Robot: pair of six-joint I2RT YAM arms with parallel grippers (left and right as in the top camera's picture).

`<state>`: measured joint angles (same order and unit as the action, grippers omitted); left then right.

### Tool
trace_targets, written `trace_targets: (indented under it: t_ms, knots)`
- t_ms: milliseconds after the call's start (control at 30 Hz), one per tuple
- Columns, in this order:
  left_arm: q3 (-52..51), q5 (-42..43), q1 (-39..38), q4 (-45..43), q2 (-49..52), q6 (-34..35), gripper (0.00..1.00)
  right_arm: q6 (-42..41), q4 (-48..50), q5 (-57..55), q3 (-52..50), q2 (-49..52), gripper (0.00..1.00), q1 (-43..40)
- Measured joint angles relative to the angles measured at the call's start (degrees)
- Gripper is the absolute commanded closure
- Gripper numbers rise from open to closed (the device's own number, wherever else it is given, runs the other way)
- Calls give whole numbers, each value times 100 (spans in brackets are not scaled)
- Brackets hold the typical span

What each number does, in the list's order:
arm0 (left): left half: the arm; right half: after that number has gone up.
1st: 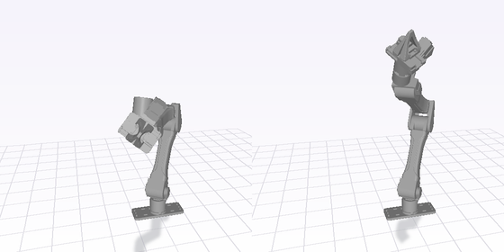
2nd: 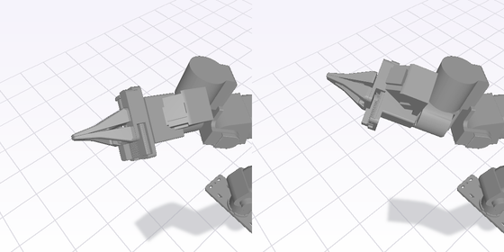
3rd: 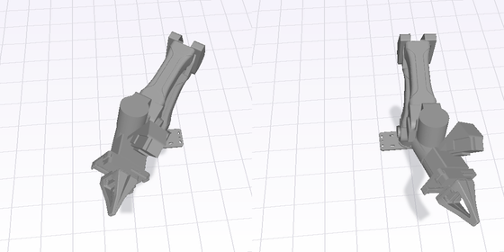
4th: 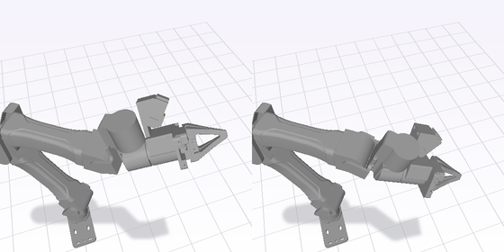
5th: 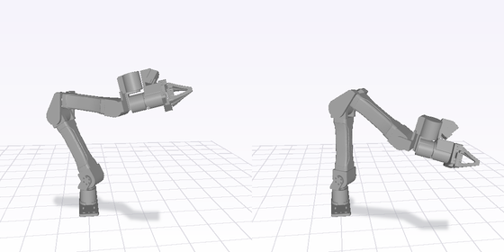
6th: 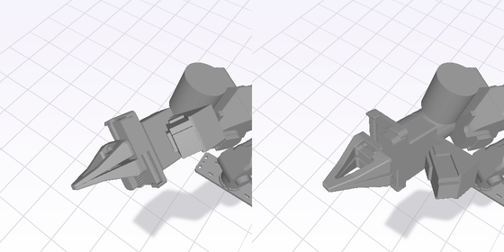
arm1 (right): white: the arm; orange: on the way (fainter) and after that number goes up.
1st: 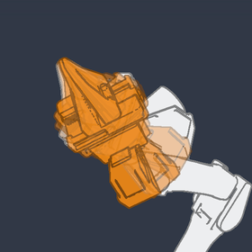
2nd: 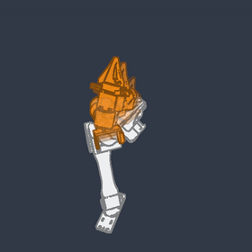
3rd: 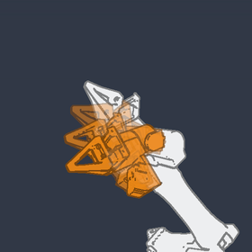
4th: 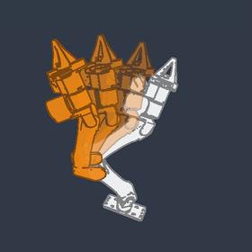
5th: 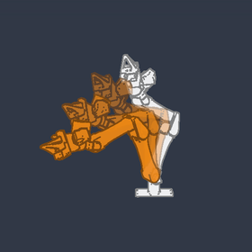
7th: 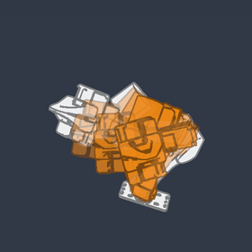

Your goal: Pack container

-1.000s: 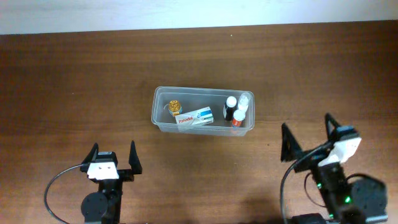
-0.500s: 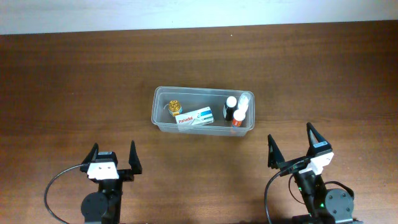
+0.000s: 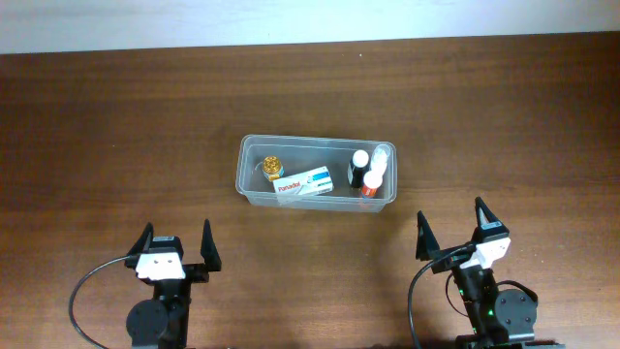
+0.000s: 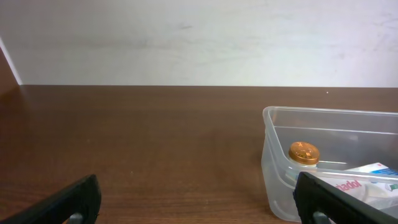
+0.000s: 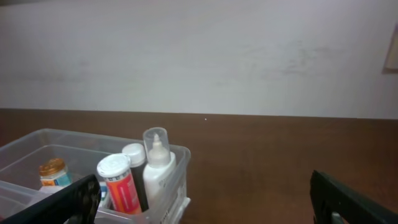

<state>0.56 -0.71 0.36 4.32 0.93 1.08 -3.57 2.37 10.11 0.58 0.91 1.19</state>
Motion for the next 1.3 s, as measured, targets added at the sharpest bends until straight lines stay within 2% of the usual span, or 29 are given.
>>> trace_targets:
  t_ms: [200,1300]
  knots:
    - [0,2,0,0,0,0,1,17,-564,-31,0,2,2,-144]
    - [0,2,0,0,-4,0,1,37,-573,-120,0,-11,2,-155]
